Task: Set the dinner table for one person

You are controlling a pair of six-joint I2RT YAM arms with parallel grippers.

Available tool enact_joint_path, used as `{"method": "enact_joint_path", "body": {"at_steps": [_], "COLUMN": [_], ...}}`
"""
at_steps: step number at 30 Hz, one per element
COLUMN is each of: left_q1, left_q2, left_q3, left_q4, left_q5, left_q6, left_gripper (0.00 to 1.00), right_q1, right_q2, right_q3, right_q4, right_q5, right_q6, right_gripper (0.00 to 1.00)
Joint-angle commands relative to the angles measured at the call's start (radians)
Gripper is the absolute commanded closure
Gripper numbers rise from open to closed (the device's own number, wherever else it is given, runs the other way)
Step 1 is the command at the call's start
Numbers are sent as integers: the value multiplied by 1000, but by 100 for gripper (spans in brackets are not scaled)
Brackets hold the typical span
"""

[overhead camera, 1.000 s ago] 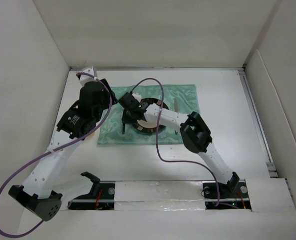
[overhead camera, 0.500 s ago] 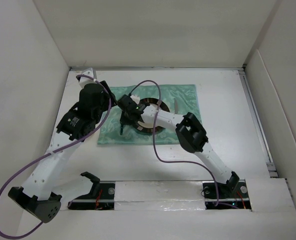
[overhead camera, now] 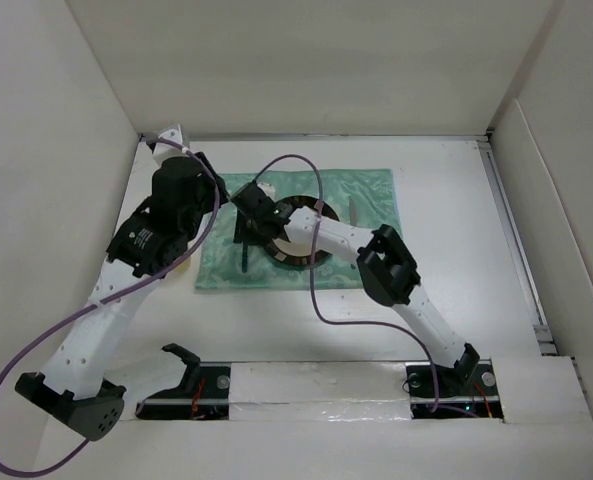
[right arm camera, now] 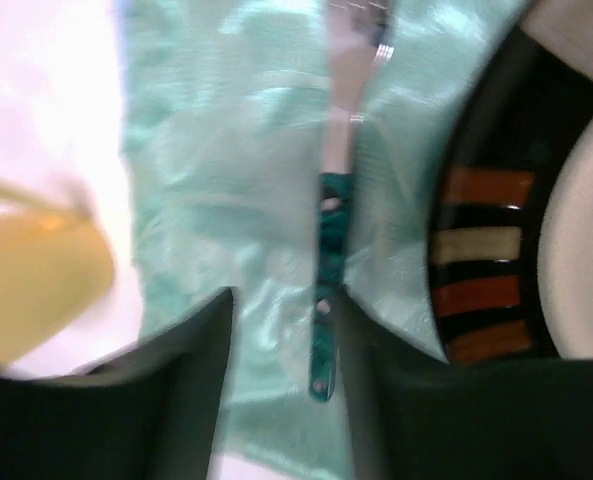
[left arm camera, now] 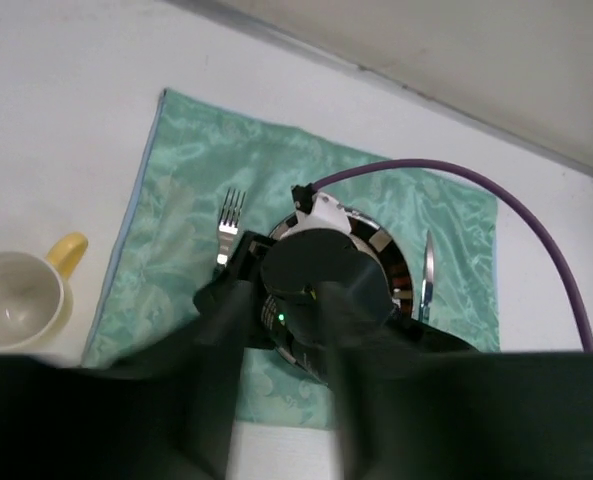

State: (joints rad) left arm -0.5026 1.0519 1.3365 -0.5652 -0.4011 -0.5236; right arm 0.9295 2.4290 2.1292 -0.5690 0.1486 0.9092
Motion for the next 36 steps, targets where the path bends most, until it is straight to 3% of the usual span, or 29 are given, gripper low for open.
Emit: {"method": "enact_joint_path", "body": {"at_steps": [1,2,3,8,10,11,12,13,15,18,29,34,35,36], "left_q1": [-2,-2,-2,-14,-14,-14,-14,-14,-14,-14,-14,-14,-14,-14], "left_q2": [-6,0,3,20,20,11,7,-3,-21,-35,-58,-72,-76,-78], "left_q3": [113,150,167,251,260,256,250,245,230,211,191,187,187,187], "left_q4": [30,30,28,16,8,8,11,19,19,14,-4,-7,-10,-10], "left_q5": [-2,8,19,64,73,79,87,91,100,123,127,114,113,105], "left_q6": [42,46,53,50,42,36,31,25,20,10,10,14,14,16], "left_gripper": [80,89,98,100,98,92,85,76,71,68,67,67,67,67], "right_q1": [3,12,12,60,80,94,94,94,103,103,115,115,115,115], "right_q2": [-171,-191,-188,-58,-2,14,50,73,114,169,291,295,288,279], "right_q3": [5,-6,-8,235,297,343,369,399,481,515,546,514,497,459], "right_q4": [116,148,181,112,103,109,115,113,103,132,152,130,129,130], "right_q5": [-56,-99,-198,-239,-233,-230,-231,-233,-222,-213,-179,-172,-167,-164], "right_q6": [-90,-107,-118,-153,-159,-161,-161,-158,-155,-138,-90,-76,-75,-76], "right_gripper": [60,72,100,100,85,75,56,49,33,23,19,35,43,58]}}
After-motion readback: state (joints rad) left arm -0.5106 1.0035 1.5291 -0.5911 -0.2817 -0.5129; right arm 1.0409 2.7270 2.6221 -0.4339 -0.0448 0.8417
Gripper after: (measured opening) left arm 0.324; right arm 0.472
